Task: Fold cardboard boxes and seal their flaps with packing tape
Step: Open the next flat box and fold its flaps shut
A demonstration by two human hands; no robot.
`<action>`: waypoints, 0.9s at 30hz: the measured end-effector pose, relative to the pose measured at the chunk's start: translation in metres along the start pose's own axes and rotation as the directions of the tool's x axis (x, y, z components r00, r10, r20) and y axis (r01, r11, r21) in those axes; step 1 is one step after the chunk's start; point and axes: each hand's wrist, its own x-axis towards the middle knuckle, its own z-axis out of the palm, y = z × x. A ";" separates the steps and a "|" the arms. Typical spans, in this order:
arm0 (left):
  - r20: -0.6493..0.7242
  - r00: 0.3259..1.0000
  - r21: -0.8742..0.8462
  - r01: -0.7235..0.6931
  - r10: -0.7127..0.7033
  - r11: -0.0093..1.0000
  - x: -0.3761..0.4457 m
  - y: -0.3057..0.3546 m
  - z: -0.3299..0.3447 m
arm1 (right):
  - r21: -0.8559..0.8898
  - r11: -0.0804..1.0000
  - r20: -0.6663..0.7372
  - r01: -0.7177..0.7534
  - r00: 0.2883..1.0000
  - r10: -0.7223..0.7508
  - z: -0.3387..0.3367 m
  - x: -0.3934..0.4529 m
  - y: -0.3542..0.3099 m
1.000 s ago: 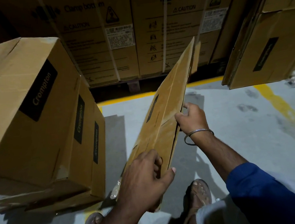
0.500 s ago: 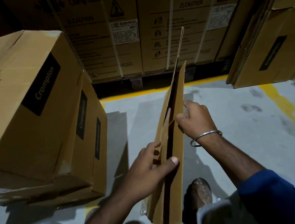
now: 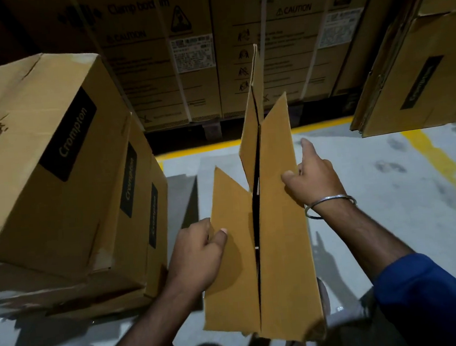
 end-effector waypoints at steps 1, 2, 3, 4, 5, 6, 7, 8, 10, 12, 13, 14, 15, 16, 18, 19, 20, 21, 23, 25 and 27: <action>-0.008 1.000 -0.006 -0.012 0.011 1.000 -0.002 -0.001 0.001 | 0.008 0.998 0.051 -0.062 0.997 0.062 0.001 0.000 0.002; -0.013 1.000 -0.002 -0.029 0.029 1.000 -0.004 0.000 0.003 | 0.023 0.993 0.105 -0.120 0.988 0.117 0.000 0.000 0.002; -0.016 0.999 0.002 -0.051 0.051 0.999 -0.006 0.001 0.004 | 0.045 0.984 0.157 -0.171 0.974 0.162 0.000 0.001 0.004; -0.016 0.998 0.004 -0.064 0.064 0.998 -0.008 0.002 0.004 | 0.071 0.979 0.183 -0.192 0.967 0.176 -0.001 0.001 0.005; -0.019 0.998 -0.008 -0.068 0.068 0.998 -0.009 0.002 0.005 | 0.089 0.977 0.181 -0.195 0.967 0.177 -0.002 0.004 0.008; -0.018 0.998 -0.032 -0.056 0.056 0.998 -0.009 0.002 0.004 | 0.101 0.977 0.163 -0.190 0.971 0.173 -0.005 0.005 0.009; -0.021 0.999 -0.072 -0.039 0.037 0.997 -0.009 0.001 0.002 | 0.099 0.978 0.141 -0.183 0.976 0.169 -0.009 0.007 0.010; -0.023 1.000 -0.122 -0.014 0.011 0.992 -0.008 0.000 -0.001 | 0.098 0.979 0.119 -0.179 0.979 0.167 -0.014 0.009 0.011; -0.027 0.998 -0.221 0.045 -0.053 0.974 -0.010 0.001 -0.012 | 0.094 0.976 0.095 -0.195 0.978 0.186 -0.024 0.014 0.016; -0.052 0.993 -0.257 0.087 -0.103 0.963 -0.014 0.002 -0.025 | 0.101 0.970 0.065 -0.221 0.974 0.216 -0.035 0.018 0.024; -0.071 0.989 -0.269 0.107 -0.130 0.957 -0.018 0.001 -0.032 | 0.087 0.968 0.045 -0.236 0.971 0.233 -0.040 0.020 0.028; -0.083 0.984 -0.274 0.127 -0.155 0.953 -0.022 -0.002 -0.039 | 0.065 0.966 0.019 -0.248 0.969 0.248 -0.046 0.021 0.032; -0.085 0.980 -0.283 0.149 -0.179 0.948 -0.027 -0.004 -0.046 | 0.049 0.966 -0.010 -0.254 0.967 0.255 -0.051 0.021 0.036; -0.066 0.978 -0.294 0.171 -0.199 0.940 -0.033 -0.007 -0.054 | 0.036 0.965 -0.041 -0.261 0.964 0.262 -0.057 0.021 0.039; -0.006 0.969 -0.310 0.234 -0.248 0.921 -0.043 -0.011 -0.068 | 0.012 0.963 -0.107 -0.270 0.957 0.270 -0.065 0.020 0.044; 0.041 0.960 -0.310 0.276 -0.277 0.910 -0.048 -0.012 -0.073 | 0.006 0.962 -0.135 -0.273 0.953 0.271 -0.067 0.021 0.046; 0.108 0.945 -0.300 0.326 -0.307 0.897 -0.052 -0.012 -0.078 | -0.008 0.961 -0.158 -0.277 0.949 0.272 -0.067 0.021 0.047; 0.187 0.922 -0.278 0.381 -0.340 0.882 -0.056 -0.012 -0.082 | -0.015 0.960 -0.167 -0.279 0.948 0.272 -0.067 0.022 0.047; 0.320 0.865 -0.166 0.453 -0.387 0.876 -0.059 -0.013 -0.088 | -0.045 0.961 -0.157 -0.274 0.952 0.264 -0.065 0.022 0.046; 0.352 0.847 0.001 0.426 -0.399 0.905 -0.055 -0.014 -0.090 | -0.077 0.961 -0.141 -0.266 0.957 0.254 -0.065 0.023 0.044; 0.278 0.873 0.171 0.364 -0.399 0.916 -0.051 -0.015 -0.092 | -0.068 0.962 -0.133 -0.266 0.958 0.255 -0.066 0.023 0.044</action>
